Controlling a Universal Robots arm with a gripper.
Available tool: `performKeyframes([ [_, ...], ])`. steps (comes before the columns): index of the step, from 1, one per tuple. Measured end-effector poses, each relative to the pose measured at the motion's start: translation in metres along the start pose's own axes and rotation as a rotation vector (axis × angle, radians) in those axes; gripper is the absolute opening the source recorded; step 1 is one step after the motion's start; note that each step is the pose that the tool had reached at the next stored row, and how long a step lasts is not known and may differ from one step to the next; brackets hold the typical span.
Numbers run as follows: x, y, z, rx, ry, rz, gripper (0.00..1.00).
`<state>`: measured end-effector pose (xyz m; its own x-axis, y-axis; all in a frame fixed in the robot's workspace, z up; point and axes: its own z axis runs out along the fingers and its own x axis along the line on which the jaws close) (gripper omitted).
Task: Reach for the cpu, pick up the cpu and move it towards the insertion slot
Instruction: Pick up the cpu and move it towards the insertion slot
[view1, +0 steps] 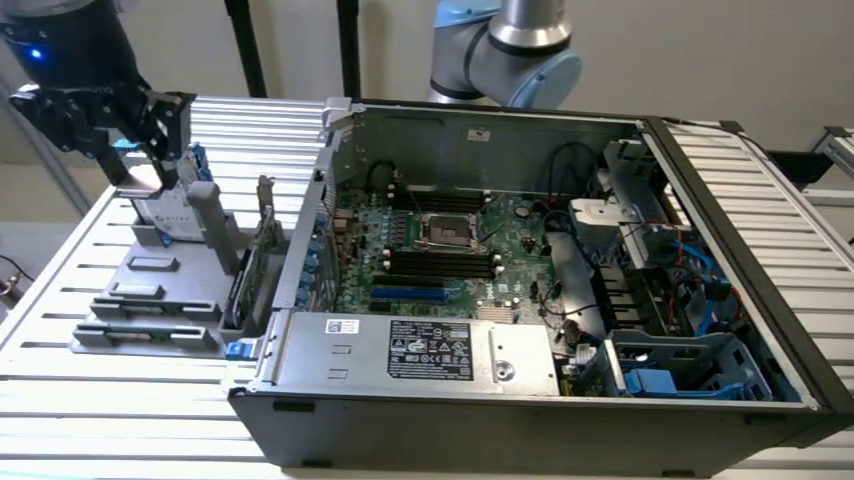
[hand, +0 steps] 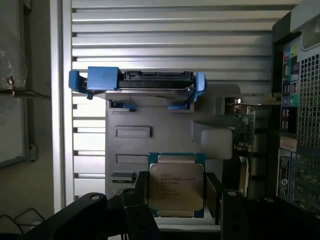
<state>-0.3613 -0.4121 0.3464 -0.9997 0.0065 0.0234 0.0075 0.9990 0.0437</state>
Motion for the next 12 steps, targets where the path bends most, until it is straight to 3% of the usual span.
performKeyframes([
  [7, -0.031, 0.0011, -0.0199, -0.0142, 0.0028, 0.000, 0.55],
  [12, -0.054, 0.0017, -0.0292, -0.0282, 0.0034, 0.000, 0.55],
])
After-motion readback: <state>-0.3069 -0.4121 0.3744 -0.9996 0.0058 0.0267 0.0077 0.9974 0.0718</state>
